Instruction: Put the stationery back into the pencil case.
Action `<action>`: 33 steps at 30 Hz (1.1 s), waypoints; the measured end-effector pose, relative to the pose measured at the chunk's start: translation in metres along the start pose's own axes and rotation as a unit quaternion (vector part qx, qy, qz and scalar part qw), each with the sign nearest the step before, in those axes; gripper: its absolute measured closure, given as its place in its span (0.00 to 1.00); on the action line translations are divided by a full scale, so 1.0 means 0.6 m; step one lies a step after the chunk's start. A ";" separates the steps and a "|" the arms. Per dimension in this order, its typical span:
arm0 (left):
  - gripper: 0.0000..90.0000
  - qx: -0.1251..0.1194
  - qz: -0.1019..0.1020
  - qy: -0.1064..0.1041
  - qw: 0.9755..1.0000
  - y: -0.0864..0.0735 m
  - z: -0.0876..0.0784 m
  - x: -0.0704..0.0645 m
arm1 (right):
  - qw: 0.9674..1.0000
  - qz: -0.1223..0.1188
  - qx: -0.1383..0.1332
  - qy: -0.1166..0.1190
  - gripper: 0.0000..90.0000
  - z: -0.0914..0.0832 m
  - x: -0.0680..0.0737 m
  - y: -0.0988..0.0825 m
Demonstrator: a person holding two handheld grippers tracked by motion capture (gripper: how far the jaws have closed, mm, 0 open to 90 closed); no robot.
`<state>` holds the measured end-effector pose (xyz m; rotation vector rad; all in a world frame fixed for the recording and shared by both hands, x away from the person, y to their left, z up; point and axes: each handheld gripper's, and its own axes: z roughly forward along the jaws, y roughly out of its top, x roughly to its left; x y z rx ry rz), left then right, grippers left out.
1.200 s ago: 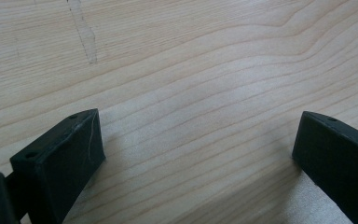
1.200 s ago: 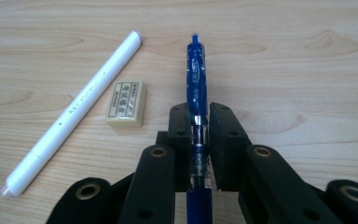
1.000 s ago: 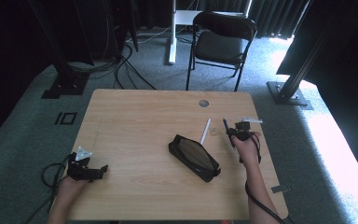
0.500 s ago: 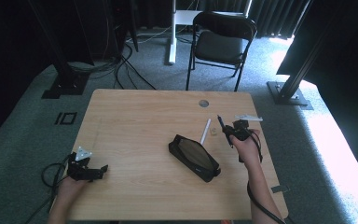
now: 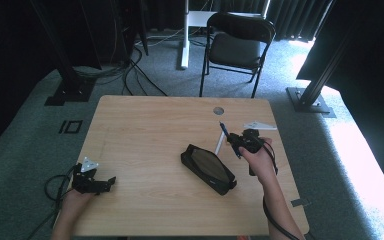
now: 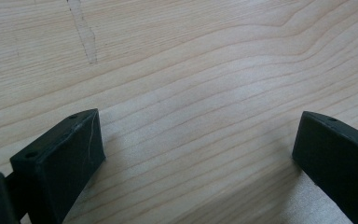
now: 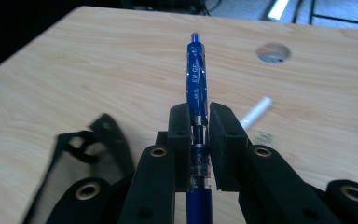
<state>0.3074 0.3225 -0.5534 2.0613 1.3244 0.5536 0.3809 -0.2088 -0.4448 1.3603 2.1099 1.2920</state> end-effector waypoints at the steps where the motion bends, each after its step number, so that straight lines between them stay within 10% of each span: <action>1: 0.02 0.000 0.000 0.000 1.000 0.000 0.000 0.000 | 1.000 0.000 -0.002 0.007 0.88 -0.001 0.007 0.000; 16: 0.02 0.000 0.000 0.000 1.000 0.000 0.000 0.000 | 0.996 -0.048 0.027 0.073 0.88 0.005 0.068 -0.013; 33: 0.02 0.000 0.000 0.000 1.000 0.000 0.000 0.000 | 0.981 -0.123 0.114 0.095 0.88 0.045 0.094 -0.031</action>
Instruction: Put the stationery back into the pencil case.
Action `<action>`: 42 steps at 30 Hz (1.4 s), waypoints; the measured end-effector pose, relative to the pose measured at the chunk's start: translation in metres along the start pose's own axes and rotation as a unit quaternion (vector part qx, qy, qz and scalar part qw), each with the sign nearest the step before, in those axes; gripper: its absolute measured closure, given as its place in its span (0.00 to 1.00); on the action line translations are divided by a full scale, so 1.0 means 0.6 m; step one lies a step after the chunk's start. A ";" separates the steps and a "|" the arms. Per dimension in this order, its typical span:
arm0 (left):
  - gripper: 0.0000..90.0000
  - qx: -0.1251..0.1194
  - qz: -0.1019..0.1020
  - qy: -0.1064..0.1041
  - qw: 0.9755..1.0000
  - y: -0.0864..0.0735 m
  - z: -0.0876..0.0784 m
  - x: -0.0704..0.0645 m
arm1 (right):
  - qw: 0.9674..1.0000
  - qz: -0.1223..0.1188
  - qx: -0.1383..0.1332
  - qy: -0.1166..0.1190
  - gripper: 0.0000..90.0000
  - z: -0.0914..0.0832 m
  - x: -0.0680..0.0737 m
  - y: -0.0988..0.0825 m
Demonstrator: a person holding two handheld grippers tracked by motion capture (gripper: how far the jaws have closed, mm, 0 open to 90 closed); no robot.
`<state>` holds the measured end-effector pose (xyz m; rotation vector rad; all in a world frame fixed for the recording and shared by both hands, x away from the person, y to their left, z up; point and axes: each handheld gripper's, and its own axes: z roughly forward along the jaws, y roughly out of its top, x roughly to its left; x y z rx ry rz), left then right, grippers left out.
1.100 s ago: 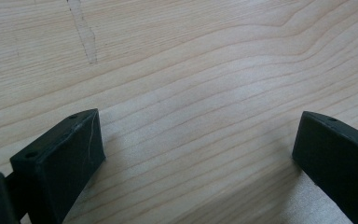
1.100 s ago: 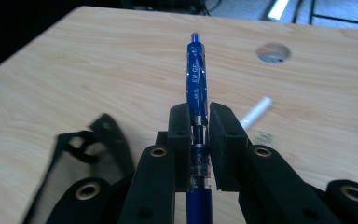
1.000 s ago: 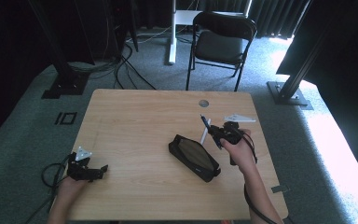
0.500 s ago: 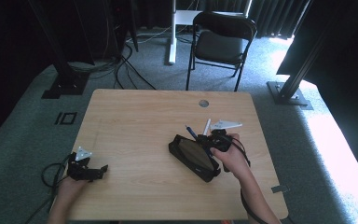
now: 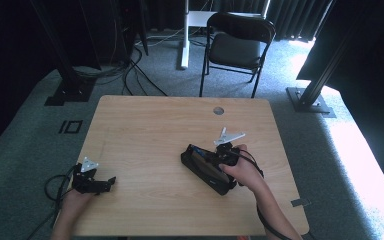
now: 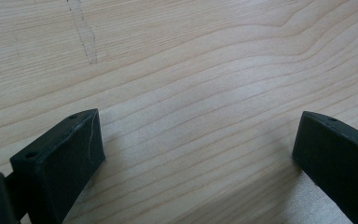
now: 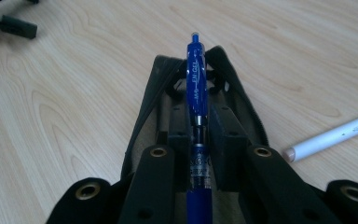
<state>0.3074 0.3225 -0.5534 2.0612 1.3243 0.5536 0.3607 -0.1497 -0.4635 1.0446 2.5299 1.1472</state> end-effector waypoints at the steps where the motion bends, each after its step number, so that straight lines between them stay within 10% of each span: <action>1: 0.02 0.000 0.000 0.000 1.000 0.000 0.000 0.000 | 1.000 -0.003 0.009 0.001 0.88 0.002 0.000 0.000; 42: 0.02 0.000 0.000 0.000 1.000 0.000 0.000 0.000 | 0.993 -0.010 0.118 0.001 0.86 0.083 0.012 0.009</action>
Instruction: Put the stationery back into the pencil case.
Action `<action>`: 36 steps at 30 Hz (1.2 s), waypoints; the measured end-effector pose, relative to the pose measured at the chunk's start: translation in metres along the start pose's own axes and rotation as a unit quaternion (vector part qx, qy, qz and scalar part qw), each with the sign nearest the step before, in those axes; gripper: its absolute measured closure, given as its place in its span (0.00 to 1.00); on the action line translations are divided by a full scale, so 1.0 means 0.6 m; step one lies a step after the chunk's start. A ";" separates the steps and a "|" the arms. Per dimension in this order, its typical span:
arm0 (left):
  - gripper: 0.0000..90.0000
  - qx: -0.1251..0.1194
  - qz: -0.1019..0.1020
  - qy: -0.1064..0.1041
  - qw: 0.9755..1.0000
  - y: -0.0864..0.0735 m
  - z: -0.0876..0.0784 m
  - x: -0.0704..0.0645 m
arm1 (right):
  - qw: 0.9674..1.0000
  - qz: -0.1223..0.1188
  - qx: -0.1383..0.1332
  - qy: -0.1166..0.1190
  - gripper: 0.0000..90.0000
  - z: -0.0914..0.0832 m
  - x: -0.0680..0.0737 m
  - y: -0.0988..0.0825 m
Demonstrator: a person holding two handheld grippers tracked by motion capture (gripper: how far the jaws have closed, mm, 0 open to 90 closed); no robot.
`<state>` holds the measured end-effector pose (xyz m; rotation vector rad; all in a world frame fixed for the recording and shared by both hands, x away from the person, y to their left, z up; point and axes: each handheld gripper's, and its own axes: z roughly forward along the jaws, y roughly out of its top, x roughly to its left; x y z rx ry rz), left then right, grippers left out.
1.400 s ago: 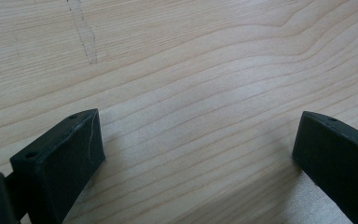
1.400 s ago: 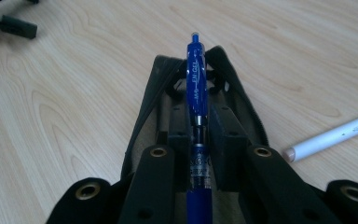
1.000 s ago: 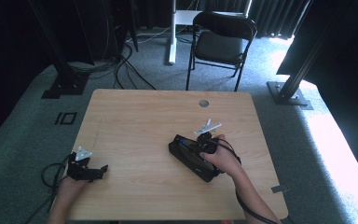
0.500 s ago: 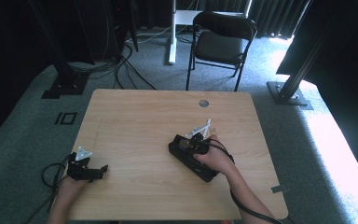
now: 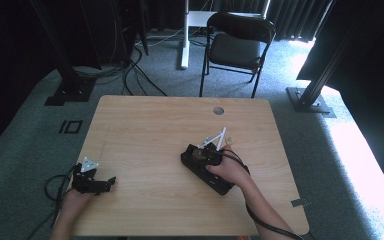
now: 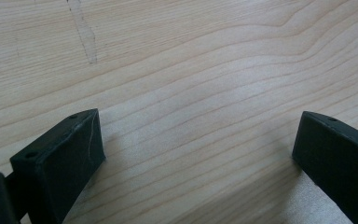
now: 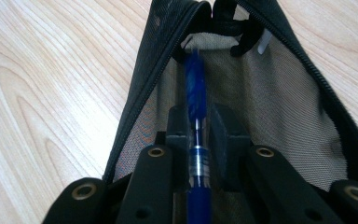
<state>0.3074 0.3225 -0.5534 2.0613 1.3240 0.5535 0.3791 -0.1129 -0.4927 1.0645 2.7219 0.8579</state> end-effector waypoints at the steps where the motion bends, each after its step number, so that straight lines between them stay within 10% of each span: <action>1: 0.02 0.000 0.000 0.000 1.000 0.000 0.000 0.000 | 1.000 0.003 -0.003 0.001 0.86 -0.002 0.000 0.000; 20: 0.02 0.000 0.000 0.000 1.000 0.000 0.000 0.000 | 0.994 0.031 -0.106 0.020 0.84 -0.097 -0.029 -0.006; 36: 0.02 0.000 0.000 0.000 1.000 0.000 0.000 0.000 | 0.977 0.112 -0.155 -0.092 0.83 -0.108 -0.119 -0.030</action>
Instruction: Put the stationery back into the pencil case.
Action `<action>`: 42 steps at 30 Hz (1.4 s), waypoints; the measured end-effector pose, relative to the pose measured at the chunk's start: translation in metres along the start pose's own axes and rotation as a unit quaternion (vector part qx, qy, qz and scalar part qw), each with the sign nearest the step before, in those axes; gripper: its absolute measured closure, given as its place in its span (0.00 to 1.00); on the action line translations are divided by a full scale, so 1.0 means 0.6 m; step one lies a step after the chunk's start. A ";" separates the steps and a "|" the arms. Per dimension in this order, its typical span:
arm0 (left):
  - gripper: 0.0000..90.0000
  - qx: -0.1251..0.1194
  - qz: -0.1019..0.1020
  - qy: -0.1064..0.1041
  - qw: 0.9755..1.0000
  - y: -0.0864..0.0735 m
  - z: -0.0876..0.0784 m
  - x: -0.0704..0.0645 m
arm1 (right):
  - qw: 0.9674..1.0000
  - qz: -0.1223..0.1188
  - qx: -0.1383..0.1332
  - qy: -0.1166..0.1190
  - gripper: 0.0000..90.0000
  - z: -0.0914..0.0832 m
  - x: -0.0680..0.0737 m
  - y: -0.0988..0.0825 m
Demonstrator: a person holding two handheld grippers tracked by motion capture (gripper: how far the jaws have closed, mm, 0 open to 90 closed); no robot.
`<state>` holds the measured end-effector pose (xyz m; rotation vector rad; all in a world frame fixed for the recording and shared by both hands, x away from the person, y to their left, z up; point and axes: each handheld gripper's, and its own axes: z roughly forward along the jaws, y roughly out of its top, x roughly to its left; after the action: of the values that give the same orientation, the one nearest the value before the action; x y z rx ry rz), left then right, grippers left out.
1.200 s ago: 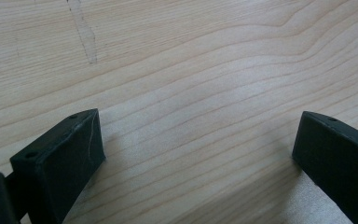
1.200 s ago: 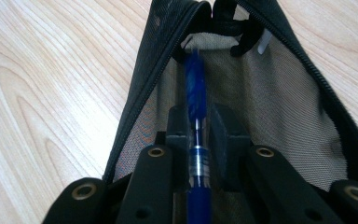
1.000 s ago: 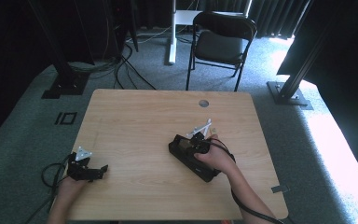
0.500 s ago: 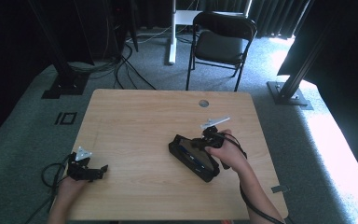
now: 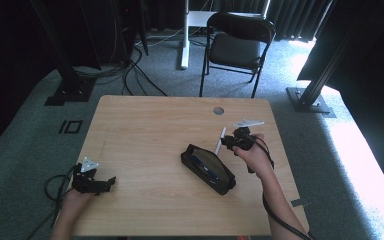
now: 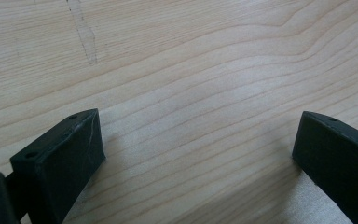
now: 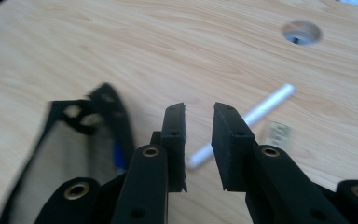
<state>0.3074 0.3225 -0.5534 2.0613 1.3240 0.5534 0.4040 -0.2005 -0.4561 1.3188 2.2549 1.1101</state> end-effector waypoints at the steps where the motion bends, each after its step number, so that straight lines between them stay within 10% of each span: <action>1: 0.02 0.000 0.000 0.000 1.000 0.000 0.000 0.000 | 1.000 0.006 0.000 -0.008 0.83 0.003 -0.007 -0.001; 19: 0.02 0.000 0.000 0.000 1.000 0.000 0.000 0.000 | 0.992 0.095 0.016 -0.080 0.71 0.091 -0.082 -0.032; 42: 0.02 0.000 0.000 0.000 1.000 0.000 0.000 0.000 | 0.989 0.079 0.065 -0.107 0.75 0.141 -0.081 -0.042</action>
<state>0.3074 0.3225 -0.5534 2.0612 1.3238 0.5532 0.4647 -0.2084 -0.5363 1.6099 2.1254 0.8334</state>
